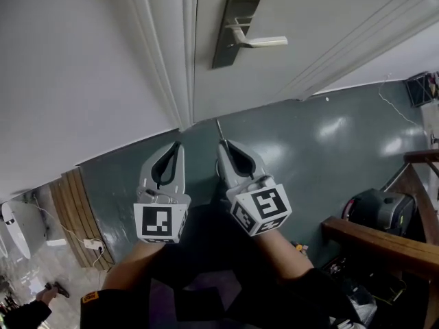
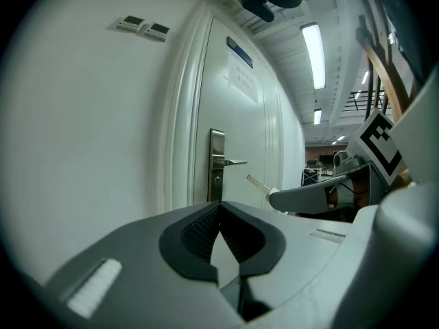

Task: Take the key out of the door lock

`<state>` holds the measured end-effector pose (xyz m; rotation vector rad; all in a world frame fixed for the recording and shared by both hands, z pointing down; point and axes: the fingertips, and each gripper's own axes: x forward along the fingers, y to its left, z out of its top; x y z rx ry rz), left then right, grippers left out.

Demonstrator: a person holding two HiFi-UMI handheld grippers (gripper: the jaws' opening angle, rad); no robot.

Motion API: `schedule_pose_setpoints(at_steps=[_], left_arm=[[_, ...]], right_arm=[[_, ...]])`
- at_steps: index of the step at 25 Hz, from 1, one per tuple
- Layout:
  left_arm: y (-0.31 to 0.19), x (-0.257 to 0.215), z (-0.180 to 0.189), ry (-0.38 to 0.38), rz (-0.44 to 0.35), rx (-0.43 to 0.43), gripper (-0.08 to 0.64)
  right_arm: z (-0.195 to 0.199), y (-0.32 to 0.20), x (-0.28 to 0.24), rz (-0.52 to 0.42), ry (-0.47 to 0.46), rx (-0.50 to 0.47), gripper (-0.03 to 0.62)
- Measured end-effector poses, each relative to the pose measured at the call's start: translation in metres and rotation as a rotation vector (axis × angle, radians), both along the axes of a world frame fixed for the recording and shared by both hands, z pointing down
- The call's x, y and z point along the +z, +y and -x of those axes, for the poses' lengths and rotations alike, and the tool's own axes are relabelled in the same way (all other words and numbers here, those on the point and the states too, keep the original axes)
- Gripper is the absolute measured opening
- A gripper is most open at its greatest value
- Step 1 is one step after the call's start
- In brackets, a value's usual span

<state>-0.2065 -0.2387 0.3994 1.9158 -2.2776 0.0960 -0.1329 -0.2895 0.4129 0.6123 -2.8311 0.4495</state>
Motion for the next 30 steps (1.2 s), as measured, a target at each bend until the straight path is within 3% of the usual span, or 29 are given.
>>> schedule_pose_setpoints(at_steps=[7,18,30], left_arm=[[0.075,0.001,-0.01,-0.009,-0.006,0.099,0.017],[0.126,-0.013,-0.053,0.095,-0.05,0.182,0.017],[0.187,-0.028,-0.171,0.049,-0.074,0.263,0.018]], right_arm=[[-0.021,0.081,-0.01,-0.019,0.029,0.115,0.015],[-0.067,0.14,-0.031,-0.05,0.067,0.214,0.015],[-0.188,0.205,-0.03,-0.067,0.029,0.303,0.015]])
